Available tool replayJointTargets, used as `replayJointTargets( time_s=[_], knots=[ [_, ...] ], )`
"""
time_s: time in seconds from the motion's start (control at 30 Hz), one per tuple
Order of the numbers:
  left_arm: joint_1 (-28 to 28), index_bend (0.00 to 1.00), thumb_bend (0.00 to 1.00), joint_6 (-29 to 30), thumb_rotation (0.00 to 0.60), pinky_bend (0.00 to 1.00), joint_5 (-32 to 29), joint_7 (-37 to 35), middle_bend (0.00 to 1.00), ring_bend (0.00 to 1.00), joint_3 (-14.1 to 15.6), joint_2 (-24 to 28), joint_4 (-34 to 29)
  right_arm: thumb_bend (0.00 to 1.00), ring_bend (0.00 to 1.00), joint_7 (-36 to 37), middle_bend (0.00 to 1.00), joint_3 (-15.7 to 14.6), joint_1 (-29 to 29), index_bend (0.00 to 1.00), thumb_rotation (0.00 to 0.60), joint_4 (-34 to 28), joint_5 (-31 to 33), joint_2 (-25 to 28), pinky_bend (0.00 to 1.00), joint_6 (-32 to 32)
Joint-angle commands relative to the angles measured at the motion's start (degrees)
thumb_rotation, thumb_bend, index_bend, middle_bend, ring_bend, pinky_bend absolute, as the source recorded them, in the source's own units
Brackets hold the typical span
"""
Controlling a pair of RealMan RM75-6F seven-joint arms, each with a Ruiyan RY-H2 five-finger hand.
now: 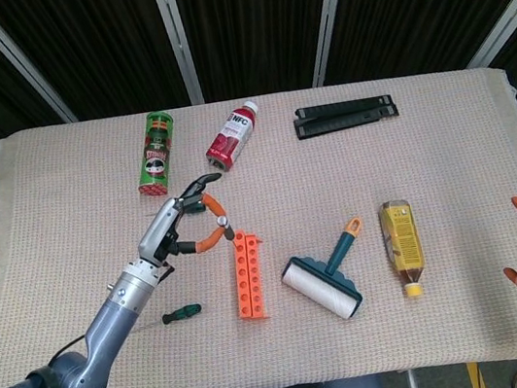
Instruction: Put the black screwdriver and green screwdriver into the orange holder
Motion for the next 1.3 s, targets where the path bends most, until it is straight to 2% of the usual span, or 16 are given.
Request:
replayJointTargets(
  time_s=[0.03,0.8,1.3],
  knots=[
    [-0.2,0.64,0.62,0.1,0.585,0.00,-0.4,0.2,0.08,0.00,0.1,-0.1,0.3,0.00,0.00,-0.1,0.00,0.0,0.1,0.01,0.600,0.0,0.0,0.0,0.00,-0.1],
    [-1.9,0.64,0.62,-0.8,0.582,0.00,-2.3,0.7,0.08,0.00,1.3,-1.6,2.6,0.00,0.00,-0.3,0.00,0.2,0.1,0.01,0.600,-0.1,0.5,0.0,0.00,-0.5],
    [-2.0,0.64,0.62,-0.9,0.582,0.00,-0.7,2.3,0.08,0.00,4.0,-2.8,4.4,0.00,0.00,0.1,0.00,0.2,0.1,0.01,0.600,0.2,0.8,-0.1,0.00,-0.7]
  ],
)
